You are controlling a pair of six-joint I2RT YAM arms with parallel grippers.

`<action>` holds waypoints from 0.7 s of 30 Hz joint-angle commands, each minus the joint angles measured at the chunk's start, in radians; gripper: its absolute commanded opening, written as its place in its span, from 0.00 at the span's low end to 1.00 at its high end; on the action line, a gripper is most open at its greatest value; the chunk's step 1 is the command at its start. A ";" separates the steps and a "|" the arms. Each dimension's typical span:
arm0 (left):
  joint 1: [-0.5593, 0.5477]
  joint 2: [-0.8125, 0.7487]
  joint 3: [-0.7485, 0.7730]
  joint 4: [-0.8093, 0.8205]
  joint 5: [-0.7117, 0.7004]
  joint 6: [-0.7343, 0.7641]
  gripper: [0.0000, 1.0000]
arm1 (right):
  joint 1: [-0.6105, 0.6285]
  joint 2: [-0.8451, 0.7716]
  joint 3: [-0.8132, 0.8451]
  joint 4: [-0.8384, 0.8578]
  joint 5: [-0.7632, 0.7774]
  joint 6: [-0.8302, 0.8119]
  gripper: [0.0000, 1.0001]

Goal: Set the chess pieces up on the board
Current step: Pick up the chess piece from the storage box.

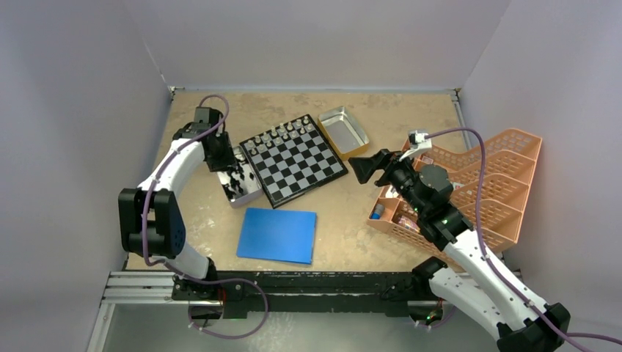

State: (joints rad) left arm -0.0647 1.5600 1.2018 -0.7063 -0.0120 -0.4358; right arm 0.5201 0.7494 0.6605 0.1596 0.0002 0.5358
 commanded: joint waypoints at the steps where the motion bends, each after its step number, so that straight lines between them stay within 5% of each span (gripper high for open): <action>1: 0.012 0.032 0.004 0.005 0.028 0.015 0.36 | -0.005 -0.001 0.004 0.068 -0.027 0.004 0.96; 21: 0.022 0.141 0.017 0.018 0.007 0.042 0.29 | -0.006 0.021 0.006 0.044 -0.077 -0.019 0.95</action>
State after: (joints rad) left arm -0.0525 1.6829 1.1984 -0.7063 -0.0082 -0.4149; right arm 0.5167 0.7902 0.6559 0.1608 -0.0448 0.5369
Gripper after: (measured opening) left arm 0.301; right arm 0.954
